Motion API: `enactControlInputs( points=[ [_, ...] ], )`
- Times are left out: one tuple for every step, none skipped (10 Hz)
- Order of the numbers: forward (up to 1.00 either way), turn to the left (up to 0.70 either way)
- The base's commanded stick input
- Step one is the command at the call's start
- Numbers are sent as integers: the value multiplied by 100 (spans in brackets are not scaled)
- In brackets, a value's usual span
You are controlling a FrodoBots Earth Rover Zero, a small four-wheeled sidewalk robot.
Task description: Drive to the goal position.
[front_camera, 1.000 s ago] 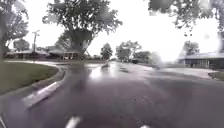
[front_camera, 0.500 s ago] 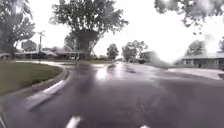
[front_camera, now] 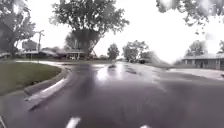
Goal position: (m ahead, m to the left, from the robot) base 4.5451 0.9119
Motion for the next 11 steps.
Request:
enactControlInputs(
  points=[
    [50,0],
    [50,0],
    [50,0],
    [50,0],
    [50,0],
    [50,0],
    [50,0],
    [50,0],
    [50,50],
    [50,50],
    [50,50]
  ],
)
